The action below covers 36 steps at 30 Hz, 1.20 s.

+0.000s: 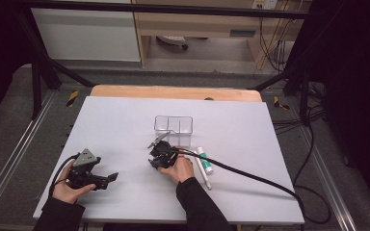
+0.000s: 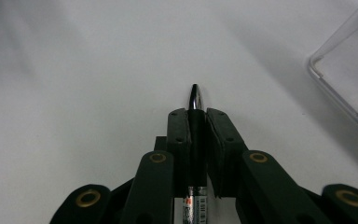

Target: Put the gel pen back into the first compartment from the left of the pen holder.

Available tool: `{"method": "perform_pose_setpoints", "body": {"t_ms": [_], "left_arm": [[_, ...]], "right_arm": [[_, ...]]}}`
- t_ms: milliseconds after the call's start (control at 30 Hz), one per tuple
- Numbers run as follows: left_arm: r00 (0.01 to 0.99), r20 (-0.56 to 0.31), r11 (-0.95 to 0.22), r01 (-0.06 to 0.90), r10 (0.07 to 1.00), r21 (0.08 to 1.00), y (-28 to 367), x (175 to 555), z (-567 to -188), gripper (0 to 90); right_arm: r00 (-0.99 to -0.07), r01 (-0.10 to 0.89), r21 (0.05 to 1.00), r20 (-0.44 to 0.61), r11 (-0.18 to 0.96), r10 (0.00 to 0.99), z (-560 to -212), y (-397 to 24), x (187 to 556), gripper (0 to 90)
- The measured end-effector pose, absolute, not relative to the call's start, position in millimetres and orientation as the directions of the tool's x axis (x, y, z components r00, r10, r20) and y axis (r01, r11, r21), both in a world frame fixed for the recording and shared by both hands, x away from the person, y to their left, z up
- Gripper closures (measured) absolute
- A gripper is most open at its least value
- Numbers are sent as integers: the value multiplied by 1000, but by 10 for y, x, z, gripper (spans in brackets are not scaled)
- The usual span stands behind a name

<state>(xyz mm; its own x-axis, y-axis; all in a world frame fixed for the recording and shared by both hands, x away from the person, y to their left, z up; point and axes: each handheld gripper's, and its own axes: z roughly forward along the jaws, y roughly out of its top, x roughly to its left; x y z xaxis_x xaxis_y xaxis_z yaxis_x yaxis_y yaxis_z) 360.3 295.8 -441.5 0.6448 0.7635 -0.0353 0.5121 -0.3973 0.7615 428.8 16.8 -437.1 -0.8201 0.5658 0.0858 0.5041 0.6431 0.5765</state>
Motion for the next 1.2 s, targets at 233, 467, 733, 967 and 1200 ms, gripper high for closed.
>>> {"method": "perform_pose_setpoints", "body": {"t_ms": [233,467,733,967,1200], "left_arm": [[645,-35,-396,510,763,763,2961,3601,-4409,53],[644,-35,-394,510,765,765,2958,3597,-4406,53],[644,-36,-396,512,764,763,2955,3595,-4411,53],[643,-35,-395,512,765,763,2961,3595,-4409,53],[643,-35,-395,511,765,763,2959,3593,-4405,53]], "right_arm": [[-818,502,583,82,639,569,-4340,154,4278,807],[-824,486,604,76,631,561,-4195,106,4230,807],[-831,448,668,67,594,552,-3988,37,4154,806],[-831,413,730,56,545,553,-3805,-33,4087,807],[-818,382,787,44,485,573,-3612,-127,4069,807]]}}
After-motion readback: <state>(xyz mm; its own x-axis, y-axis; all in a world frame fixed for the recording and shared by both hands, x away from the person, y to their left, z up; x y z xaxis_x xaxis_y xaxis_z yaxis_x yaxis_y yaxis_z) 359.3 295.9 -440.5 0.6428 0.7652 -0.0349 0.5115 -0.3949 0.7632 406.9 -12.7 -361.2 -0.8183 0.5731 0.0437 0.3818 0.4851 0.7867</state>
